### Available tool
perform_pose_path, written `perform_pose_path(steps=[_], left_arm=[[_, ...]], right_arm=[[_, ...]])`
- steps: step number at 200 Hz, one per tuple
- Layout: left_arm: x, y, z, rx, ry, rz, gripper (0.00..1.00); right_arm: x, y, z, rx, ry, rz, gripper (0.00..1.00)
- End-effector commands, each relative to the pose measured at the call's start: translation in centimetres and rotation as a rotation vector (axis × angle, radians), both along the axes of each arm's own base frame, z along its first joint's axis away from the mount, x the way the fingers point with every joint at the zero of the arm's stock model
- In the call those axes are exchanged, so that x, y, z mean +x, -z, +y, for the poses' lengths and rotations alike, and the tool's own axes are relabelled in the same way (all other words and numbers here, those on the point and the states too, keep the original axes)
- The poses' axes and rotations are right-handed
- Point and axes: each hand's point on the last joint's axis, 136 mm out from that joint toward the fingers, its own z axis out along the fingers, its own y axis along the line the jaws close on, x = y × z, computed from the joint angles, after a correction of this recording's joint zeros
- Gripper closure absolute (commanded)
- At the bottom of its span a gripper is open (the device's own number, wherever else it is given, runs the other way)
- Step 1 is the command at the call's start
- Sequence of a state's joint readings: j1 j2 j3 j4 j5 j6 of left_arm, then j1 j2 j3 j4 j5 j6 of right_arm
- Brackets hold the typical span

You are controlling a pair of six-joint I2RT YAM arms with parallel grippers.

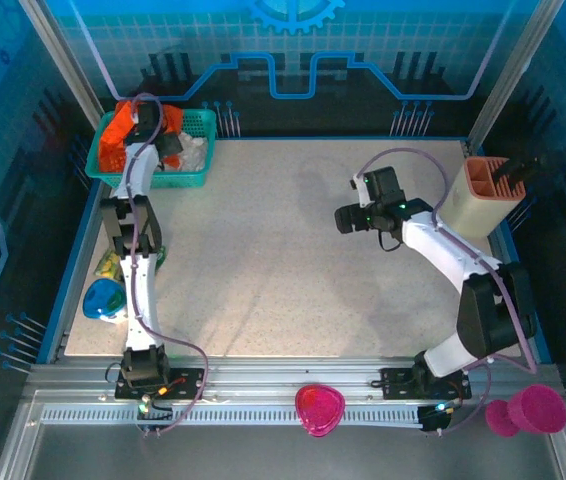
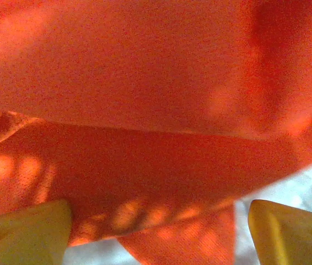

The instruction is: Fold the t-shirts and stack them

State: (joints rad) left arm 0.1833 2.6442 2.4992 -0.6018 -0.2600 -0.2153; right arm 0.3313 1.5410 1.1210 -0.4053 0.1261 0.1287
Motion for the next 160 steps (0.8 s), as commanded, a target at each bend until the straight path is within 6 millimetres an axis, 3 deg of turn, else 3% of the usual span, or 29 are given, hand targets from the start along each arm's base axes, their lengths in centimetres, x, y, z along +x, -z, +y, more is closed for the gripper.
perform_pose_path(steps=[1,9,35,68,97,130,160], left_arm=[[1.6,-0.3,0.3,-0.058,0.021,-0.073,0.16],[1.7,-0.2,0.2,-0.061,0.026,-0.078,0.22],[1.9,-1.2,0.1,-0.061,0.031,-0.101,0.64],[1.3,-5.8,0.1,-0.036,0.032,-0.172,1.0],[-0.3,-11.8,-0.6,-0.026,0.043,-0.255,1.0],[-3.8,-19.4,-2.4,-0.029,0.066,-0.366,1.0],[-7.5,-23.8,-5.4,-0.07,0.117,-0.398,1.0]], right_arm=[[0.1,0.4,1.7,0.005,-0.044,0.031,0.17],[0.0,0.6,2.2,0.004,-0.053,0.038,0.21],[-0.2,0.8,3.6,-0.008,-0.084,0.043,0.27],[-0.5,0.0,4.8,-0.018,-0.115,0.02,0.29],[-1.1,-1.0,5.0,-0.01,-0.125,-0.004,0.3],[-2.1,-2.1,4.5,0.004,-0.126,-0.04,0.3],[-3.1,-3.3,4.0,0.024,-0.123,-0.074,0.3]])
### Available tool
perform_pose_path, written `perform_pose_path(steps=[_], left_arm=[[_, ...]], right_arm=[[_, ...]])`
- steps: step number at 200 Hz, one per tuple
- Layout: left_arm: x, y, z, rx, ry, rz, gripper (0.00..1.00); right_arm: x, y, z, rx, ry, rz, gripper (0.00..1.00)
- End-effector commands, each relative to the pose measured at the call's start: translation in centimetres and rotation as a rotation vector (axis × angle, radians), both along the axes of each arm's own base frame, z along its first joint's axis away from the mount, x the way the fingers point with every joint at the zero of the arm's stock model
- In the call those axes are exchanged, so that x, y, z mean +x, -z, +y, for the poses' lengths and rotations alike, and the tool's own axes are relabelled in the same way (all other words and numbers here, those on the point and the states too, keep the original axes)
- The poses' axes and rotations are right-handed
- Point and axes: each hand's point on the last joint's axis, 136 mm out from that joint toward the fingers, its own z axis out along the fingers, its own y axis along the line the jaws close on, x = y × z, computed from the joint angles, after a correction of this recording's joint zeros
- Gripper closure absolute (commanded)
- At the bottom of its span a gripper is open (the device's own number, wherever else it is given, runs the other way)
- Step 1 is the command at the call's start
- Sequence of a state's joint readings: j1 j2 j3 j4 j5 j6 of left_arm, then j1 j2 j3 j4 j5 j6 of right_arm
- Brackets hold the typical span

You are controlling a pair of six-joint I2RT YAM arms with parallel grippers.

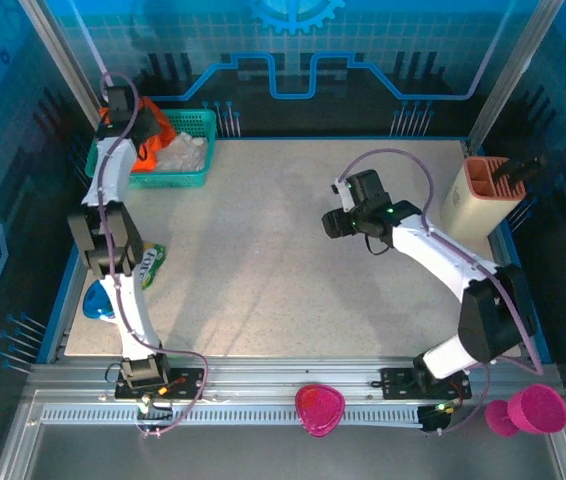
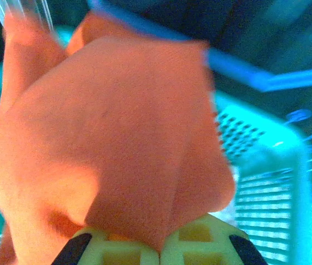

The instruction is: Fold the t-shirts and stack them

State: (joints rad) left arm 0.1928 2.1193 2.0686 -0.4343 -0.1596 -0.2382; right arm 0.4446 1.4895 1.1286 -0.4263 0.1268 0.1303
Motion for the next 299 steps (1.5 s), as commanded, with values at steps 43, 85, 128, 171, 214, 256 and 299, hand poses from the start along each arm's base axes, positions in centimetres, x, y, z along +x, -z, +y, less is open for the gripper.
perform_pose_path(steps=[43,85,128,171,214,256,299], left_arm=[[-8.3,-8.6,-11.4,-0.115,0.209,-0.08,1.0],[-15.2,-5.3,-21.5,-0.163,0.36,0.043,1.0],[-20.7,1.7,-31.5,-0.309,0.516,0.195,0.98],[-24.2,7.8,-42.9,-0.362,0.717,0.355,0.94],[-25.0,11.0,-50.2,-0.351,0.844,0.437,0.42],[-24.3,9.4,-48.6,-0.254,0.78,0.39,0.13],[-25.5,10.2,-41.6,-0.076,0.558,0.498,0.15]], right_arm=[[-2.4,-3.4,-1.3,0.033,0.003,-0.092,0.28],[-3.0,-4.8,-3.3,0.078,0.068,-0.122,0.27],[-2.9,-5.2,-5.3,0.105,0.153,-0.112,0.27],[-3.0,-5.6,-6.5,0.116,0.21,-0.097,0.25],[-4.3,-5.1,-7.4,0.114,0.255,-0.051,0.24],[-7.3,-2.7,-6.7,0.19,0.283,0.101,0.26],[-9.8,1.8,-4.0,0.28,0.273,0.287,0.35]])
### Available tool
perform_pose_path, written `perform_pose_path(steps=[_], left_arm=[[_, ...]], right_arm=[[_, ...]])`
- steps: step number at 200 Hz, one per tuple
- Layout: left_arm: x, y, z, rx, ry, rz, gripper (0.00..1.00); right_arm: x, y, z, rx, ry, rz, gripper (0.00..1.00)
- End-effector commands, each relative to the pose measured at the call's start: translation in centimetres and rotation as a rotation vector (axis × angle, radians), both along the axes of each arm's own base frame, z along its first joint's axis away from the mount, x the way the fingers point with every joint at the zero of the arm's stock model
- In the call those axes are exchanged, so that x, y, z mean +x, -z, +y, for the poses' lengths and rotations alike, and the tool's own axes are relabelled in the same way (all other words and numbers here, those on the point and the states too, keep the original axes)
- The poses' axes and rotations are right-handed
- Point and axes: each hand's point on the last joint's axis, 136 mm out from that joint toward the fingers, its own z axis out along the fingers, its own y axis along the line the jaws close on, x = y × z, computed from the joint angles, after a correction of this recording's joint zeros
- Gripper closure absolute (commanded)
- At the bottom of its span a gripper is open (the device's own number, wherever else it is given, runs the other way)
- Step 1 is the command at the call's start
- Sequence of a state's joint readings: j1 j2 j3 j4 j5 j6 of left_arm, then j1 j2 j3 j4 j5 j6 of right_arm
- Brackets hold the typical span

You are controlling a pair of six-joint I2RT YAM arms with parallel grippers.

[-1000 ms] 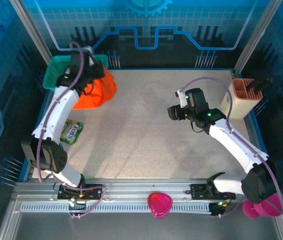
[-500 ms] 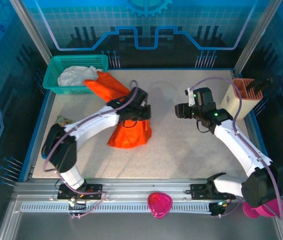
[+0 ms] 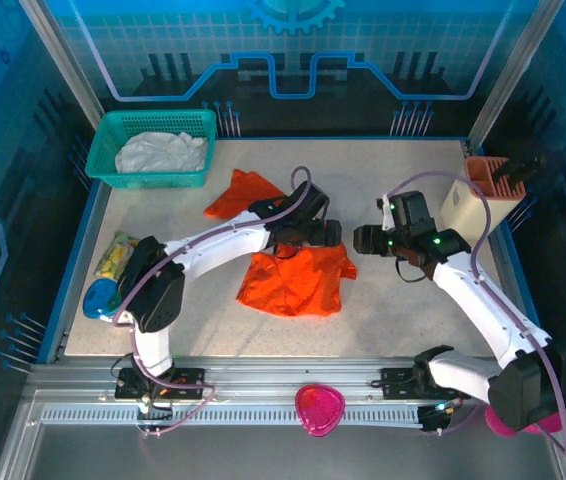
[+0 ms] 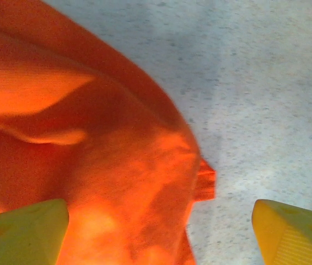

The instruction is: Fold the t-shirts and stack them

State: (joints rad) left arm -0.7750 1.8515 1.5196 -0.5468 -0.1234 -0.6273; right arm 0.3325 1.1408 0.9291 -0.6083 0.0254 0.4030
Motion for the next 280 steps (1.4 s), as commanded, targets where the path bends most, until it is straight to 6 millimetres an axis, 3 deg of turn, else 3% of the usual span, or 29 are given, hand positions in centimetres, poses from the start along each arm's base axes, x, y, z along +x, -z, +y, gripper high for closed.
perform_pose_path(steps=[1,5,34,62,87,143,165,182,210,216,239,280], left_arm=[[-0.9,-0.9,5.0,0.158,-0.114,0.017,0.15],[-1.2,-0.5,5.5,0.173,-0.122,0.034,0.16],[-4.1,3.0,7.5,0.217,-0.154,0.153,0.24],[-6.9,5.9,8.3,0.166,-0.183,0.235,0.27],[-8.1,7.8,8.9,0.159,-0.2,0.269,0.24],[-8.4,11.4,11.2,0.277,-0.25,0.277,0.27],[-8.5,12.5,11.1,0.28,-0.25,0.289,0.42],[-8.6,13.0,11.2,0.284,-0.247,0.294,0.68],[-8.3,12.9,11.5,0.315,-0.232,0.276,1.0],[-8.1,12.5,11.8,0.324,-0.233,0.267,1.0],[-7.4,10.2,12.7,0.349,-0.24,0.209,1.0],[-6.8,5.2,16.2,0.356,-0.306,0.11,1.0]], right_arm=[[-2.1,2.8,1.7,0.083,0.002,0.149,0.36],[-2.7,4.1,1.7,0.077,0.003,0.184,0.37],[-3.6,8.2,1.2,-0.003,0.041,0.311,0.46],[-3.2,11.1,0.7,-0.056,0.057,0.359,0.51],[-2.0,12.8,1.7,-0.05,0.045,0.391,0.54],[0.1,15.1,2.9,-0.127,0.048,0.423,0.57],[0.4,16.1,2.9,-0.152,0.06,0.435,0.61],[0.4,16.7,2.7,-0.176,0.068,0.444,0.69],[0.8,16.6,2.5,-0.197,0.061,0.435,0.94],[1.0,16.3,2.5,-0.204,0.055,0.431,1.0],[2.0,14.4,1.9,-0.257,0.046,0.39,1.0],[5.1,8.3,-0.9,-0.356,0.073,0.245,1.0]])
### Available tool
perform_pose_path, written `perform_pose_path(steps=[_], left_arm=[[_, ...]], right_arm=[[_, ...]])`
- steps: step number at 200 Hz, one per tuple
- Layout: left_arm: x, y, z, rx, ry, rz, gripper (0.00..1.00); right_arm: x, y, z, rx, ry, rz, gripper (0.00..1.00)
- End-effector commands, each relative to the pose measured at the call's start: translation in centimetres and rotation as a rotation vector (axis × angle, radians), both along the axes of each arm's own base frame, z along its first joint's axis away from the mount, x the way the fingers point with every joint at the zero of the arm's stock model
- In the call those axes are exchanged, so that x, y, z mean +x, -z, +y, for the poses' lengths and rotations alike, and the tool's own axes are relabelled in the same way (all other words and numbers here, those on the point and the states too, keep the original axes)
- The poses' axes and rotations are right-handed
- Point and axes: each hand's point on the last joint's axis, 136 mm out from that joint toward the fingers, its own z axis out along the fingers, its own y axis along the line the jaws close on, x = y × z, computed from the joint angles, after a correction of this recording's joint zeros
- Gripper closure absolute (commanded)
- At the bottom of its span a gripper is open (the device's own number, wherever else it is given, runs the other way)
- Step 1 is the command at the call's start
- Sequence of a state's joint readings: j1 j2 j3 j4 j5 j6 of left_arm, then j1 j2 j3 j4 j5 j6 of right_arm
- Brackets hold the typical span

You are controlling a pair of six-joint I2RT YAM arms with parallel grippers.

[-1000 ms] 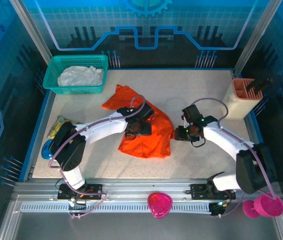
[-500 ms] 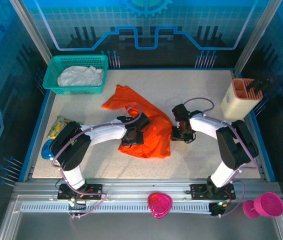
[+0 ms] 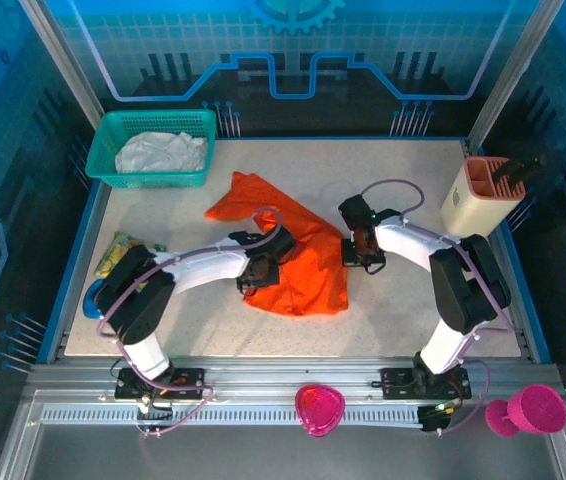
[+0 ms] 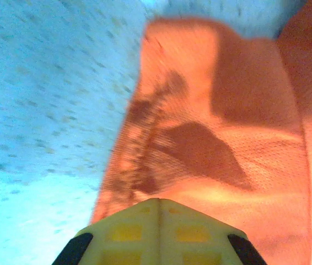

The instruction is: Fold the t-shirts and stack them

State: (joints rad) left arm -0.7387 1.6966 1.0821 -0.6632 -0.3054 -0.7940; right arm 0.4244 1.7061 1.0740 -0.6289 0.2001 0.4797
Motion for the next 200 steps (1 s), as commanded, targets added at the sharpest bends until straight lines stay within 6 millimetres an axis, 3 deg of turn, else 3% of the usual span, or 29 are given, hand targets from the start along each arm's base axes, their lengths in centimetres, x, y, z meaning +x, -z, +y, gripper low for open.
perform_pose_path(steps=[1,31,46,62,72,105,124,160,200], left_arm=[[0.7,-4.4,2.9,0.041,-0.028,-0.096,1.0],[-0.1,-6.9,6.1,0.103,-0.07,-0.151,1.0],[-0.7,-7.1,6.9,0.12,-0.079,-0.153,1.0],[-1.2,-6.4,6.5,0.087,-0.077,-0.136,1.0],[-1.2,-5.6,5.2,0.027,-0.057,-0.123,1.0],[-0.7,-3.4,-1.4,-0.156,0.03,-0.11,0.43],[0.2,-2.5,-5.2,-0.19,0.089,-0.112,0.25],[3.0,-1.4,-10.9,-0.215,0.18,-0.121,0.2],[4.5,0.9,-12.3,-0.158,0.183,-0.075,0.26]], right_arm=[[2.4,-4.6,-2.1,-0.083,-0.012,-0.115,1.0],[5.3,-8.3,-4.3,-0.135,-0.004,-0.199,1.0],[6.9,-9.9,-5.0,-0.145,0.004,-0.237,1.0],[8.0,-10.9,-5.4,-0.144,0.009,-0.251,1.0],[8.4,-11.1,-5.3,-0.146,0.003,-0.249,1.0],[8.1,-9.9,-5.0,-0.132,-0.004,-0.222,1.0],[7.7,-9.1,-5.0,-0.129,-0.003,-0.207,1.0],[7.1,-8.4,-5.0,-0.115,-0.003,-0.192,1.0],[6.4,-8.1,-4.9,-0.096,0.001,-0.191,1.0]])
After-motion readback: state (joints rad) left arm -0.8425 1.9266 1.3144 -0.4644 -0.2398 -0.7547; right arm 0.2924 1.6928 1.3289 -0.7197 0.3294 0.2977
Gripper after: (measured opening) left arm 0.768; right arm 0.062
